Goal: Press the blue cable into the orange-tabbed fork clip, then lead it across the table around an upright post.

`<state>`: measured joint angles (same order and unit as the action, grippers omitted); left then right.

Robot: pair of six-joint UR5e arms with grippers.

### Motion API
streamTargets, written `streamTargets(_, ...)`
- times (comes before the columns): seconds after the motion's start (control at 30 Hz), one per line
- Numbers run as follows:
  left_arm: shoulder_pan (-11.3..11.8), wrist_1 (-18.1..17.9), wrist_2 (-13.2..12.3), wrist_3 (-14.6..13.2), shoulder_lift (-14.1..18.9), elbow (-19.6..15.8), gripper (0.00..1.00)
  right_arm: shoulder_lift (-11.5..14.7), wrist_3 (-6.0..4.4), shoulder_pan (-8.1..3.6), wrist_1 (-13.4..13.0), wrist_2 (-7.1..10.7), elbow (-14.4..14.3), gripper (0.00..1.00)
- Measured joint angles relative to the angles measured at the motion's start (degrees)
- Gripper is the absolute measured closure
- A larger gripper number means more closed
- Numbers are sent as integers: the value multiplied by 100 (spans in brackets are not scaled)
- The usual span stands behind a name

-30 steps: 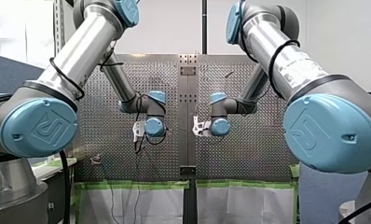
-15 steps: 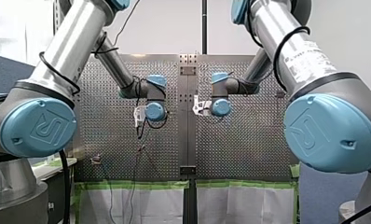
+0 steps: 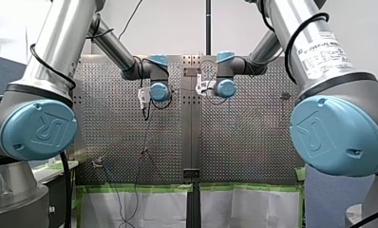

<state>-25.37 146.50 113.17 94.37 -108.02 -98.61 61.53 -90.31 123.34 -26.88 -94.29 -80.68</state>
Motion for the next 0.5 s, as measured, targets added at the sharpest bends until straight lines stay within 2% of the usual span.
streamTargets(0.2,0,179,-2,18,331,181,100,320,13,24,71,5,74,100)
streamTargets(0.33,-3,318,-3,22,513,333,100,394,17,41,140,4,134,100)
streamTargets(0.5,-23,424,-52,55,579,553,100,511,0,27,169,-29,159,100)
